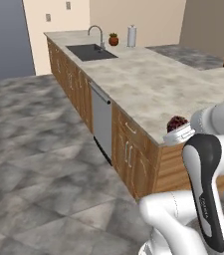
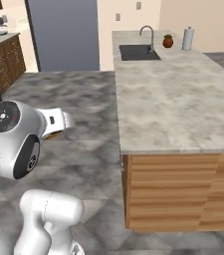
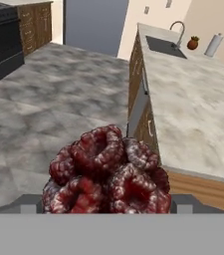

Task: Take the cakes from the fridge and place them on the empty tray on the dining counter.

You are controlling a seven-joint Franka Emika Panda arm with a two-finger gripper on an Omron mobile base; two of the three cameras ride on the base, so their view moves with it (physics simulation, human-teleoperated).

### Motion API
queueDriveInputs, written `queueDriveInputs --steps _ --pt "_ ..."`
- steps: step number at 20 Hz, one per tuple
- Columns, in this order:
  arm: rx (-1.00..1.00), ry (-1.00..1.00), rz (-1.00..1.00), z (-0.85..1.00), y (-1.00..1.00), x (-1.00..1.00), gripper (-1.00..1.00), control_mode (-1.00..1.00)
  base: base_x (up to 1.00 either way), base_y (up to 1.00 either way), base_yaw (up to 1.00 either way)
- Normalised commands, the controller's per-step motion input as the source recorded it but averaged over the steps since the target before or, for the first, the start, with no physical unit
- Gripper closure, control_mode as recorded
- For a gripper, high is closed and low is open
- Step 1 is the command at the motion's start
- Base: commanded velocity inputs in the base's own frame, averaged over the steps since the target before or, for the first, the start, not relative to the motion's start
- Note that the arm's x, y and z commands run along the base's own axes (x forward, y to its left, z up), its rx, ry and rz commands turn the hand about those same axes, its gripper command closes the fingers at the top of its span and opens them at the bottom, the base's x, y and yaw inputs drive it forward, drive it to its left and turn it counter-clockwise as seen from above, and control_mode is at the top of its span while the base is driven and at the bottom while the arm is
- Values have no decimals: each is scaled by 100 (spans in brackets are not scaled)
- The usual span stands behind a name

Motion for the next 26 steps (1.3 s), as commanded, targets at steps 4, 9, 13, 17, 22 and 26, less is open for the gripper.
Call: queueDriveInputs --steps 4,9,13,17,22,26 --pt "0 0 0 0 0 0 100 100 22 -100 -9" --pt "0 0 0 0 0 0 100 100 0 -94 -11" --pt "0 0 0 0 0 0 100 100 0 -93 -12" --pt "0 0 0 0 0 0 100 100 4 -95 -12" --pt "0 0 0 0 0 0 100 100 5 -99 -12" --pt "0 0 0 0 0 0 100 100 6 -100 -13"
